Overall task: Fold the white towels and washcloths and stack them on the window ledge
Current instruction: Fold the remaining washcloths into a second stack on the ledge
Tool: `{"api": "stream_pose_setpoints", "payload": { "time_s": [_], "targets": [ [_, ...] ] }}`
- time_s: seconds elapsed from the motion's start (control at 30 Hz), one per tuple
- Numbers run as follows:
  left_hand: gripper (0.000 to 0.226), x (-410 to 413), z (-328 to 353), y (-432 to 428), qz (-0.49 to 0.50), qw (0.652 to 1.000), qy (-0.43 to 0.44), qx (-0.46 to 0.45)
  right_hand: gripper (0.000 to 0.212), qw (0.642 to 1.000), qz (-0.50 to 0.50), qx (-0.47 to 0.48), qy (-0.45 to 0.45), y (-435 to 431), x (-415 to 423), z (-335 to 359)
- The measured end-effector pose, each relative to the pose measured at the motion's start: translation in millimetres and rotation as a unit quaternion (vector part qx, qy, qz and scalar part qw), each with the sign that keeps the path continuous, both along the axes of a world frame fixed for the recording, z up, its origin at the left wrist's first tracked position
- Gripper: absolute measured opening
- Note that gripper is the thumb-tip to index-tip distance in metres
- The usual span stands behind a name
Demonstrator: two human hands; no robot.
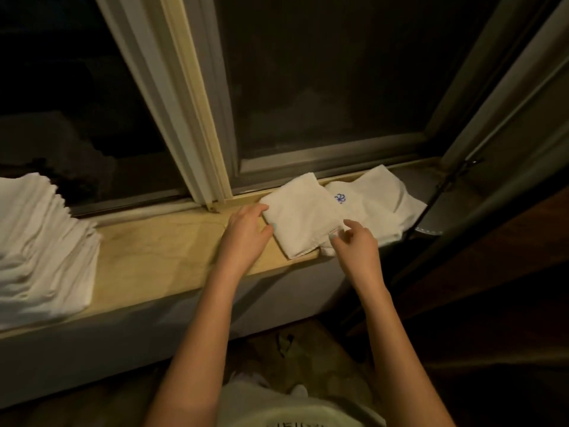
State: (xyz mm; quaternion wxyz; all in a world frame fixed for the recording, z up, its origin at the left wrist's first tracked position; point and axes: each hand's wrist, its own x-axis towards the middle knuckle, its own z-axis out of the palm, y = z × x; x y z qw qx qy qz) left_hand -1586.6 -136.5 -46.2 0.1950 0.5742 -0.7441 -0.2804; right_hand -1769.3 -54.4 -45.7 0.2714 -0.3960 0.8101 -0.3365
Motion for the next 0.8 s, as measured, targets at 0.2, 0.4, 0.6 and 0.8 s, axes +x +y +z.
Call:
{"api": "stream_pose_setpoints", "payload": {
  "time_s": [0.2,0.4,0.6,0.8],
  "targets": [
    [0.044,-24.0,-18.2,-33.2,0.061,0.996,0.037,0.049,0.033,0.999,-0.006,-0.008,-0.04,6.3,4.2,-6.5],
    [0.04,-27.8,-31.1,-49.2,0.067,0.997,0.017,0.04,0.03,0.997,-0.043,-0.02,-0.062,-1.0,7.5,-6.4],
    [0.011,1.1,-25.8,-63.0,-0.042,0.991,0.067,0.109,0.053,0.995,-0.078,-0.001,-0.069,-24.9,29.2,-3.4],
    [0.005,43.4,-18.8,-53.6,-0.125,0.963,0.055,0.232,0.043,0.992,-0.111,0.0,-0.068,-23.5,45.6,-7.8]
  ]
}}
